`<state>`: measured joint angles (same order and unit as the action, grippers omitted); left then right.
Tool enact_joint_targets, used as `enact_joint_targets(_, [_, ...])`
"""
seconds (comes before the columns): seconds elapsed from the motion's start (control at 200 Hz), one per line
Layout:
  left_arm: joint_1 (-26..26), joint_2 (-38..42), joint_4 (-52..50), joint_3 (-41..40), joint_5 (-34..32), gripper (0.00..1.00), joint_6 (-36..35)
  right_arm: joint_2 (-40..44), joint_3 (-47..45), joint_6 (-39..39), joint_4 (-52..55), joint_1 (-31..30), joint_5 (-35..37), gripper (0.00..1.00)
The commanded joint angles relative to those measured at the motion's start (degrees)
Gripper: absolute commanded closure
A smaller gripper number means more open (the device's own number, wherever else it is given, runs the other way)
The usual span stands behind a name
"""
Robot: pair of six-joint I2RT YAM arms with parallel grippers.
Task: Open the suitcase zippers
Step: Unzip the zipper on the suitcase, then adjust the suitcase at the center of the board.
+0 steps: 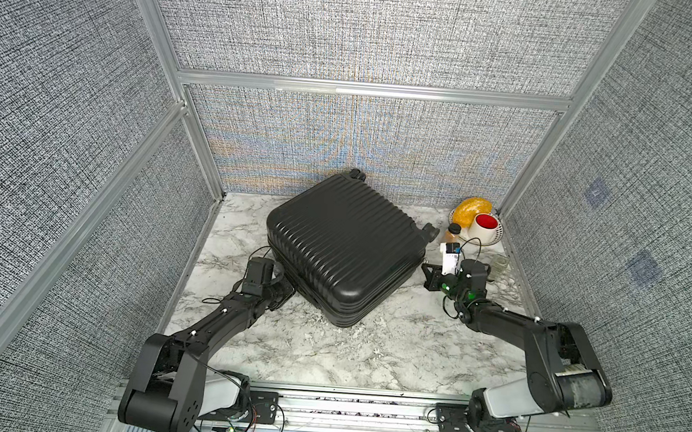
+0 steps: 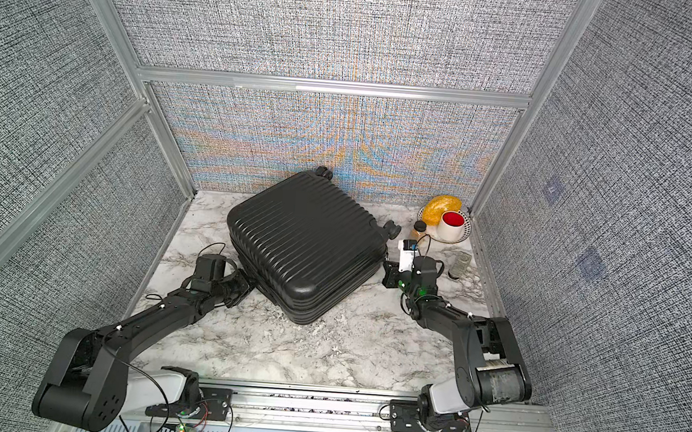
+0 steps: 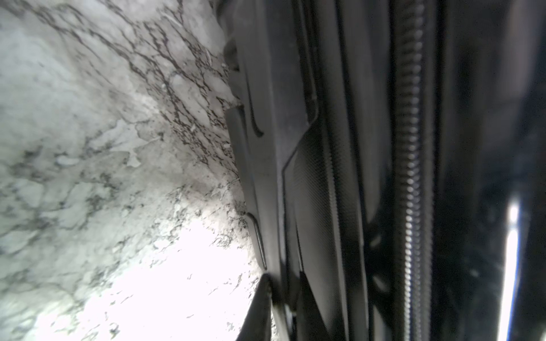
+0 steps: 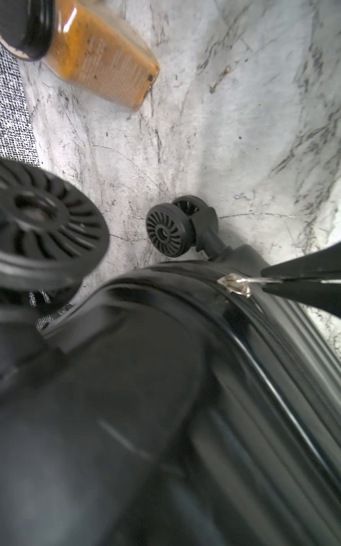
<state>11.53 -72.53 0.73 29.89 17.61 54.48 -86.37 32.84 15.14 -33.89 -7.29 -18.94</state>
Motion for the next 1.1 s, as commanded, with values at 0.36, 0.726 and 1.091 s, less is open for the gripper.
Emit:
enact_joint_targets(0.36, [-4.7,-4.9,-6.3,6.7,-1.5,1.0,-9.7,-4.7,-0.4,5.8,-10.7,4.2,-9.8,1.0])
enact_joint_targets(0.726, [-13.2,-21.2,-11.7,25.5,4.5,1.0,-17.4,9.4,-15.8,10.2,-13.3,-3.0,-7.0,1.0])
enact_joint_targets(1.091, [-16.1,-26.6,-17.5,34.7,2.6,0.82,-17.8,20.1,-21.4,11.1,-8.8,-16.6,1.1,1.0])
